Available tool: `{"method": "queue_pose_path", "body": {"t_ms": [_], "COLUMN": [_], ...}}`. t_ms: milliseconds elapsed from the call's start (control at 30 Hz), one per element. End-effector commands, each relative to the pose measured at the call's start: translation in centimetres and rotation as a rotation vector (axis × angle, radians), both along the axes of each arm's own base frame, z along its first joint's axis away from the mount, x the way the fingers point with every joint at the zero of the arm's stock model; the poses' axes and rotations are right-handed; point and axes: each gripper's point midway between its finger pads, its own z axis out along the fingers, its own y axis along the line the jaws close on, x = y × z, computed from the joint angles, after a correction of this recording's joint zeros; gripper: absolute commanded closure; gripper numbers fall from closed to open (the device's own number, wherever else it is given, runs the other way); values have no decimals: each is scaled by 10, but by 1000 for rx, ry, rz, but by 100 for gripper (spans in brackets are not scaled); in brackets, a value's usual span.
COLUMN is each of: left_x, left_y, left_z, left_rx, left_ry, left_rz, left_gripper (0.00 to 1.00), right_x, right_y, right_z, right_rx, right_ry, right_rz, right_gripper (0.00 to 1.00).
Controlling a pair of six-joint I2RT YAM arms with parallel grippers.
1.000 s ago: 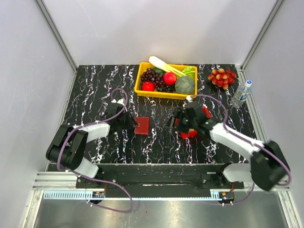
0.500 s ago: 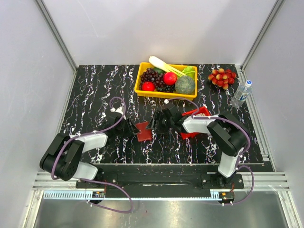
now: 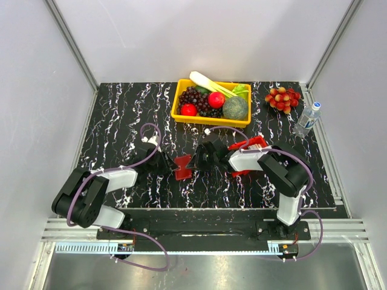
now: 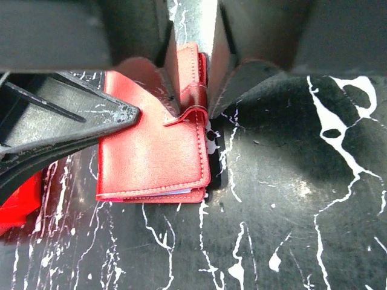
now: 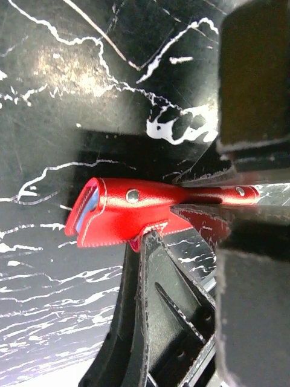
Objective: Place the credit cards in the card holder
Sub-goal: Turn over the card holder at the center of the board.
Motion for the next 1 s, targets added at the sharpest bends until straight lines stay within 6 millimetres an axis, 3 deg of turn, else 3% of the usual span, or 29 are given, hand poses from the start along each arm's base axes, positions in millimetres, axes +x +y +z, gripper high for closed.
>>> {"method": "queue_pose_path", "body": {"t_ms": [0,167,267,367,400,533,667,833,967], "left_x": [-10,-3,1,5,6,5,0,-3,-7], "left_y": [4,24,40,60,65,83,97,115,127], "left_z": [-9,12,32,49,54,63,64,70,69], "left_rx": [33,109,162,223,237,265,263,249,261], "left_ry": [28,-35,-93,-138,-151,-155,-137,-141,-133], "left_rz": [-8,67,124,202,225,294,349,420,457], "left_gripper": [63,35,29,24,22,19,18,18,18], "right_x": [10,25,29,22,19,5,-5,-17,-27], "right_y": [-5,-59,-90,-105,-104,-90,-64,-21,9], "right_z": [36,62,78,79,79,40,31,22,20], "right_rx": [-43,-329,-543,-733,-786,-960,-1074,-993,-838], "right_ry": [-145,-287,-371,-395,-403,-365,-422,-403,-363], "right_rz": [6,-56,-58,-4,21,118,143,168,202], "right_gripper": [87,87,88,88,88,85,85,71,66]}}
